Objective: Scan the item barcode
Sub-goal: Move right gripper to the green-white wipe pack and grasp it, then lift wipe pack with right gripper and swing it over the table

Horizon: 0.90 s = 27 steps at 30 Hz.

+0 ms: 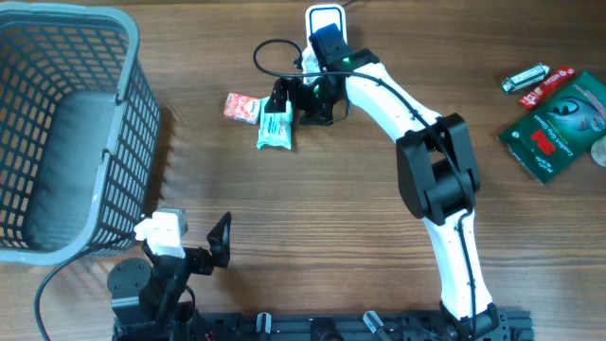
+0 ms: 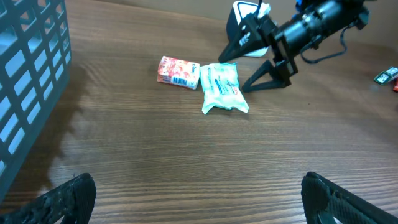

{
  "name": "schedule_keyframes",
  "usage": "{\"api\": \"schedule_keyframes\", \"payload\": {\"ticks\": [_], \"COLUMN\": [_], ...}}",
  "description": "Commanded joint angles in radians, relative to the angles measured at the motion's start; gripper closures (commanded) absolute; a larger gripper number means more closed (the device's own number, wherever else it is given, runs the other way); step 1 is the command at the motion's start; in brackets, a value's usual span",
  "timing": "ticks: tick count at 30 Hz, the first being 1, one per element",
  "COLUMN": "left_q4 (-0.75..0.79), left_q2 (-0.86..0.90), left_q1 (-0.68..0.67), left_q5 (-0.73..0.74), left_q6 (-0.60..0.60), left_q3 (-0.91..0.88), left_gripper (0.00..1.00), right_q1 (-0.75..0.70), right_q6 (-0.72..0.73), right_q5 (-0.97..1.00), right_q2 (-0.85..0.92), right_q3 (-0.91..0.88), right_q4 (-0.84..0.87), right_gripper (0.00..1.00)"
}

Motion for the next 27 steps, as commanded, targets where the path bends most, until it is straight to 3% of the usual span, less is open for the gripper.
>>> {"api": "schedule_keyframes", "payload": {"ticks": [1, 3, 5, 7, 9, 10, 15, 19, 22, 24, 27], "left_q4": [0.003, 0.002, 0.003, 0.002, 0.002, 0.003, 0.002, 0.002, 0.003, 0.002, 0.002], "left_q2": [-0.003, -0.003, -0.003, -0.003, -0.003, -0.003, -0.003, -0.003, -0.003, -0.003, -0.003], "left_q1": [0.005, 0.005, 0.005, 0.005, 0.005, 0.005, 0.005, 0.005, 0.005, 0.005, 0.005], "left_q5": [0.008, 0.008, 0.008, 0.008, 0.008, 0.008, 0.008, 0.008, 0.008, 0.008, 0.008], "left_q6": [0.016, 0.016, 0.016, 0.016, 0.016, 0.016, 0.016, 0.016, 0.016, 0.016, 0.016], "left_q3": [-0.004, -0.004, -0.004, -0.004, -0.004, -0.004, -0.004, -0.004, -0.004, -0.004, -0.004], "left_gripper": [0.00, 0.00, 0.00, 0.00, 0.00, 0.00, 0.00, 0.00, 0.00, 0.00, 0.00], "right_q1": [0.011, 0.022, 0.035, 0.048, 0.056, 0.056, 0.012, -0.034, -0.051, -0.051, -0.051], "right_q6": [0.017, 0.018, 0.027, 0.028, -0.001, -0.023, -0.015, 0.063, 0.361, 0.520, 0.557], "right_q5": [0.022, 0.036, 0.035, 0.027, 0.025, 0.025, 0.049, 0.353, 0.703, 0.710, 0.604], "right_q2": [0.044, 0.068, 0.105, 0.140, 0.154, 0.154, 0.119, 0.020, -0.113, -0.159, -0.208], "right_q3": [-0.009, -0.016, -0.022, -0.022, -0.022, -0.022, -0.014, 0.015, 0.015, 0.014, 0.014], "right_q4": [-0.002, 0.011, 0.025, 0.025, 0.016, 0.006, -0.055, -0.280, -0.549, -0.682, -0.858], "right_gripper": [0.01, 0.11, 0.36, 0.50, 0.73, 0.92, 0.96, 0.96, 0.96, 0.96, 0.96]}}
